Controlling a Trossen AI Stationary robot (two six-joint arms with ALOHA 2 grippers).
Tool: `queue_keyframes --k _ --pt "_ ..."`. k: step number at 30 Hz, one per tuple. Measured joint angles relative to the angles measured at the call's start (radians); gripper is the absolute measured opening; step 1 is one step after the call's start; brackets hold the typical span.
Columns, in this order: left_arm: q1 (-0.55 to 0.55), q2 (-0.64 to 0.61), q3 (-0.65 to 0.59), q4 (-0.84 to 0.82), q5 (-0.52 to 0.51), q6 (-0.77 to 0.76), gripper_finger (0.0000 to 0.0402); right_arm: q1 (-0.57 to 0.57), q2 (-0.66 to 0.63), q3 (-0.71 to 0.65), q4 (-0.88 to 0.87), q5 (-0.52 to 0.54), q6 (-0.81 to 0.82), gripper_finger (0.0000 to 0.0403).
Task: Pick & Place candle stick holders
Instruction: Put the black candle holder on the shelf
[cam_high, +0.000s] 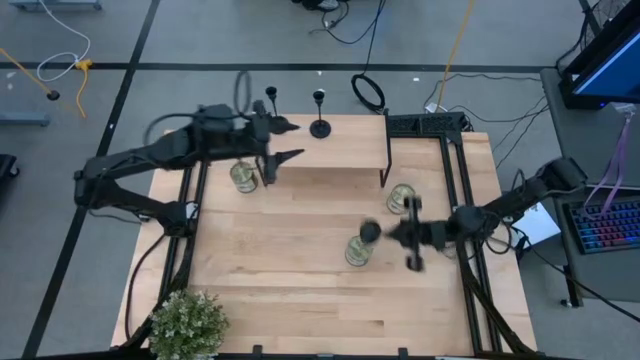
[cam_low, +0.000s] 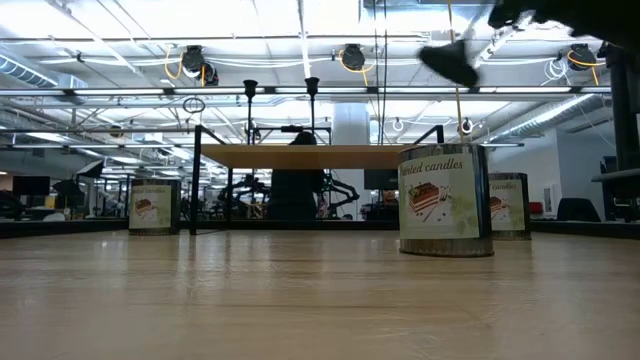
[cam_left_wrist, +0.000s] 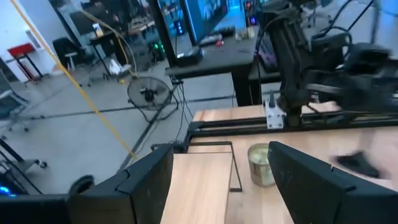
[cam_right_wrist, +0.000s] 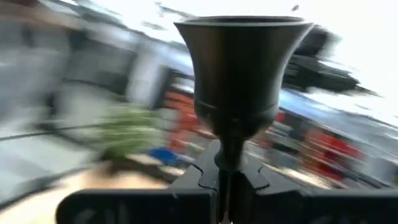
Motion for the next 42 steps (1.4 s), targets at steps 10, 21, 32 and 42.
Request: queue_keyframes --k 10,21,32,42 --pt "-0.017 -0.091 0.001 -0.001 0.000 0.018 0.0271 -0.364 0.069 0.537 -0.633 0.203 0.102 0.0001" --pt "-0.017 -0.089 0.001 -0.108 0.000 -0.007 0.0271 -0.906 0.310 0.870 -0.996 -0.134 0.412 0.0001" --pt "-0.017 -0.089 0.001 -0.172 0.000 -0.064 0.0271 -1.050 0.466 0.869 -0.993 -0.262 0.521 0.0001" --pt "-0.017 -0.089 0.001 -0.247 -0.002 -0.059 0.0271 -1.064 0.486 0.869 -0.984 -0.180 0.499 0.0002"
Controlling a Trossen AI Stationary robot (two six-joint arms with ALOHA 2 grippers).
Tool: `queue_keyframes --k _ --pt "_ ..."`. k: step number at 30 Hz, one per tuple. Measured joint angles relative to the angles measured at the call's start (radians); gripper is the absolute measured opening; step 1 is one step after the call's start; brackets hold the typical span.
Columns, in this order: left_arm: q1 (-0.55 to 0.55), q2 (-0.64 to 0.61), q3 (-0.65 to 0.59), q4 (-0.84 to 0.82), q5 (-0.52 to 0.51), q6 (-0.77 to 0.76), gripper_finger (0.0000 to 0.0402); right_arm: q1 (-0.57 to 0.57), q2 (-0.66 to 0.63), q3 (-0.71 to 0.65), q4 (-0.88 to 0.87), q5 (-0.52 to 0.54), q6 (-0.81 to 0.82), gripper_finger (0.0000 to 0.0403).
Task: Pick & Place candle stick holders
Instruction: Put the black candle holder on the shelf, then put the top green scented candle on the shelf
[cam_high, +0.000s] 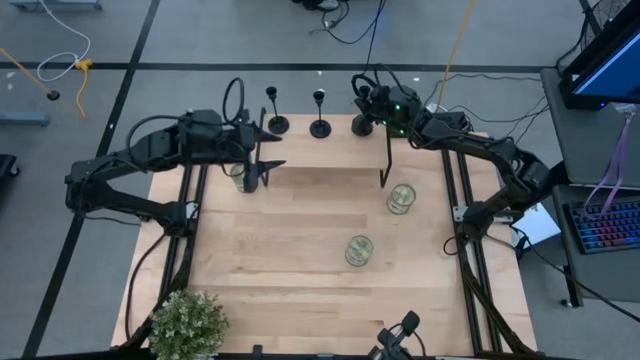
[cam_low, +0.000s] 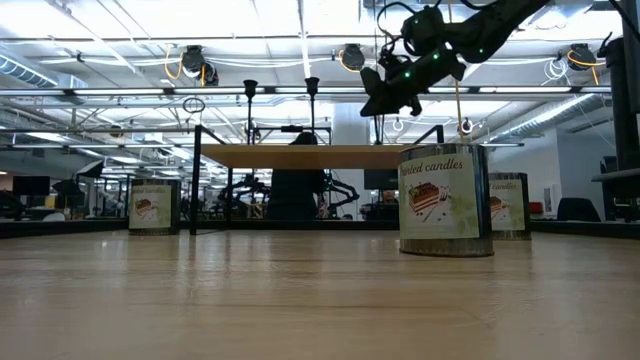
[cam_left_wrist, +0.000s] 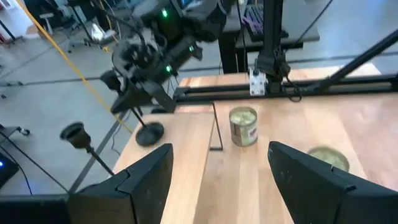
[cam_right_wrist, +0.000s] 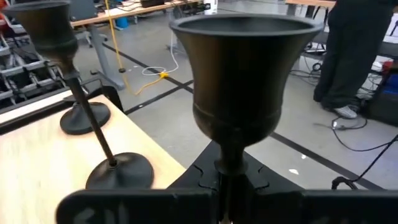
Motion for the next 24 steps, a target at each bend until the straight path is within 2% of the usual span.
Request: queue_keyframes --k 8,16,21,24 --pt "0.000 0.000 0.000 -0.189 -0.109 -0.027 0.0271 0.000 0.001 -0.002 -0.012 -0.004 0.000 0.0025" --pt "0.000 0.000 -0.006 -0.462 -0.244 -0.236 0.0271 -0.006 0.001 -0.057 -0.001 -0.003 -0.011 0.0069" --pt "0.000 0.001 -0.070 -0.545 -0.277 -0.384 0.0271 -0.005 -0.007 -0.063 -0.003 -0.003 -0.051 0.0104" --pt "0.000 0.001 -0.140 -0.553 -0.278 -0.414 0.0271 -0.005 -0.027 -0.063 -0.020 -0.003 -0.052 0.0127"
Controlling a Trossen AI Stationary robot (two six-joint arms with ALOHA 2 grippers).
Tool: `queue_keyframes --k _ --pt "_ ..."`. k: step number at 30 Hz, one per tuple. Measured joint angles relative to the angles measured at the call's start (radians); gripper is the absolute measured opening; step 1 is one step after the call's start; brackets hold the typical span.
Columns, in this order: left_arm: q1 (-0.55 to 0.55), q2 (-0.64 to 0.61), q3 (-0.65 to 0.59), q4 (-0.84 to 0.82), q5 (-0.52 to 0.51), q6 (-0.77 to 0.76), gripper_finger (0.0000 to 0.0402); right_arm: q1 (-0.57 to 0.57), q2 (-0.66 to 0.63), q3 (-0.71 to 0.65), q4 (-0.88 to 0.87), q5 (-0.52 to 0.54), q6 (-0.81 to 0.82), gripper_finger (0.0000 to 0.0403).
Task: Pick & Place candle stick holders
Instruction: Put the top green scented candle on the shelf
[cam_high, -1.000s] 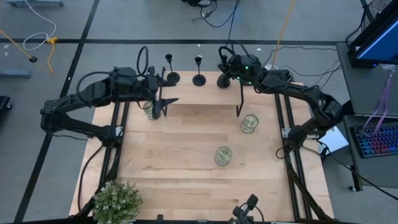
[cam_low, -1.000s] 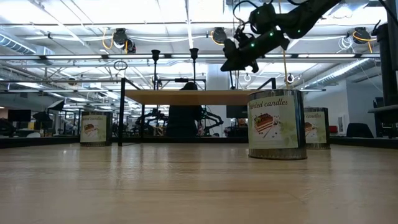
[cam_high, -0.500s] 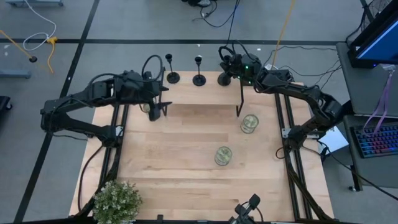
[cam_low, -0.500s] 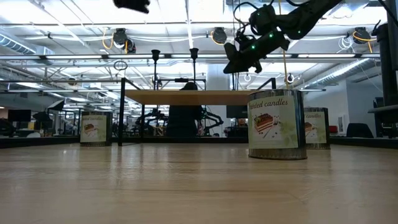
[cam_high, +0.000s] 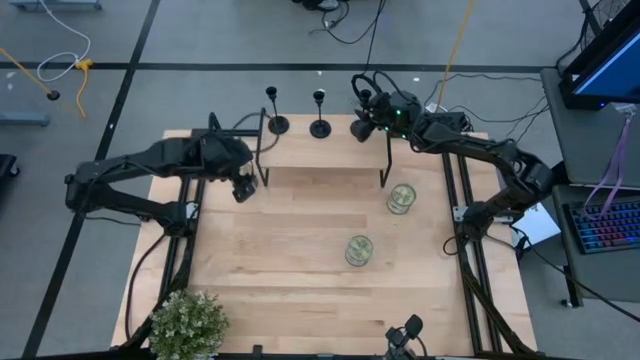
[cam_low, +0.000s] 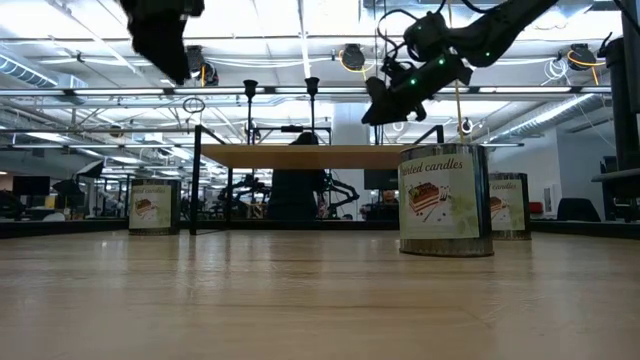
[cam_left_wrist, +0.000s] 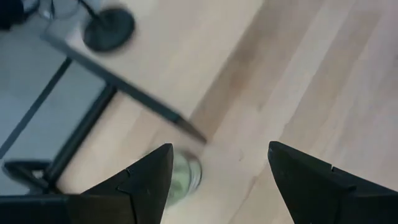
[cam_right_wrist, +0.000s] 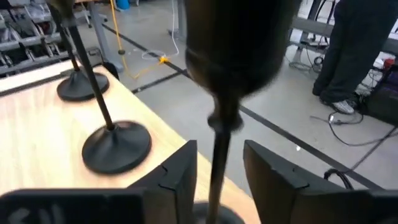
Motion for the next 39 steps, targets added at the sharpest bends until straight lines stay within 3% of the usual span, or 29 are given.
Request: queue_keyframes --k 4,10,14,18,22,26,31,39 --pt "0.000 0.001 -0.115 0.001 -0.022 -0.005 0.0271 0.000 -0.040 0.000 -0.073 0.000 -0.003 0.0153" --pt "0.005 0.001 -0.274 0.014 -0.195 -0.007 0.0271 0.001 -0.107 0.000 -0.164 -0.001 -0.003 0.0172" --pt "0.016 0.001 -0.380 0.135 -0.175 0.011 0.0271 0.014 -0.150 0.000 -0.228 -0.001 -0.004 0.0173" --pt "0.022 0.009 -0.466 0.289 -0.159 0.151 0.0271 0.038 -0.198 0.000 -0.308 -0.001 -0.037 0.0168" --pt "0.023 0.022 -0.481 0.320 -0.149 0.218 0.0271 0.070 -0.249 0.000 -0.367 -0.001 -0.029 0.0165" --pt "0.058 0.021 -0.481 0.316 -0.165 0.158 0.0271 0.110 -0.287 0.000 -0.410 -0.001 -0.027 0.0165" --pt "0.125 0.029 -0.481 0.318 -0.094 0.080 0.0267 0.166 -0.316 0.000 -0.420 -0.001 -0.004 0.0164" --pt "0.172 0.043 -0.481 0.333 -0.024 0.105 0.0186 0.260 -0.322 0.000 -0.456 -0.001 0.000 0.0160"
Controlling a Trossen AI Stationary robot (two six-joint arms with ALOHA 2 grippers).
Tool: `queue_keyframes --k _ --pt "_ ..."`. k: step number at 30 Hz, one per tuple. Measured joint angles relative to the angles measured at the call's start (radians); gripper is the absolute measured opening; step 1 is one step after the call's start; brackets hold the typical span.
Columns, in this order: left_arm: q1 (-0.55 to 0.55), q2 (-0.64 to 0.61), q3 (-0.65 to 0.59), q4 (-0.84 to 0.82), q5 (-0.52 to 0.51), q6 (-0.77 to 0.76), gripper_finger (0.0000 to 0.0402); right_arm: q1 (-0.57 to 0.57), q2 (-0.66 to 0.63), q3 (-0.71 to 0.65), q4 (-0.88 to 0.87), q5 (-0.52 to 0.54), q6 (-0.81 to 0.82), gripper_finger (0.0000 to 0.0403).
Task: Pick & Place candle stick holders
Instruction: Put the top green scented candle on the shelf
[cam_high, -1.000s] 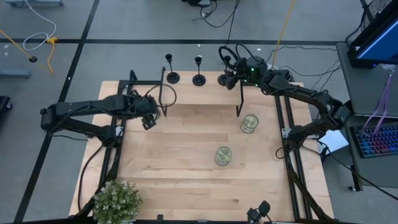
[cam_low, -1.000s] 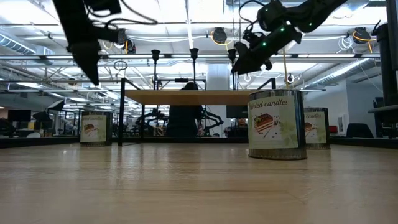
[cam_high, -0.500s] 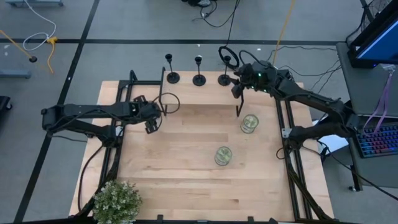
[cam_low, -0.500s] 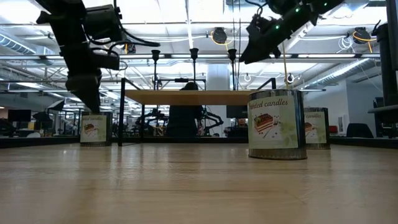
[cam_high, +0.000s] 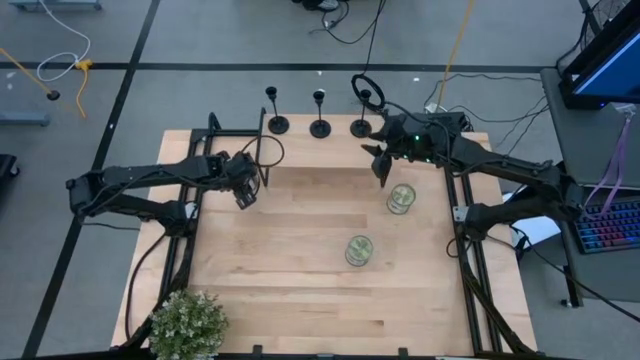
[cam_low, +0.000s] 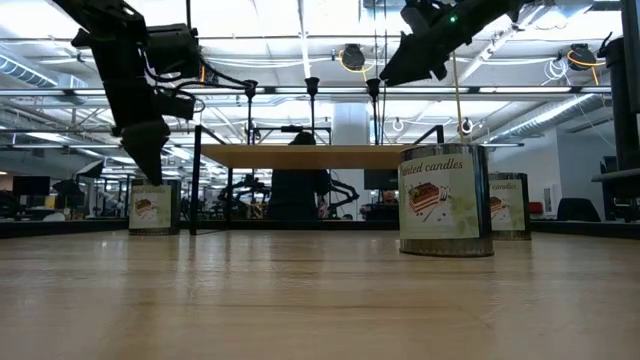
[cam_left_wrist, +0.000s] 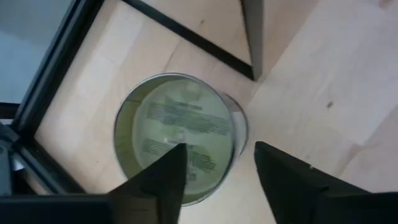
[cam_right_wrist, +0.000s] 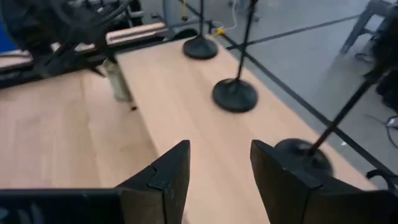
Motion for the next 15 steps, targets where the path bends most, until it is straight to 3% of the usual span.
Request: queue_keyframes --k 12,15 --pt "0.002 0.016 0.000 0.000 0.008 -0.056 0.0037 0.096 0.000 0.000 -0.063 0.000 -0.002 0.0160" --pt "0.002 0.013 0.004 -0.001 0.063 -0.068 0.0010 0.101 0.000 0.000 -0.064 0.000 -0.005 0.0160"
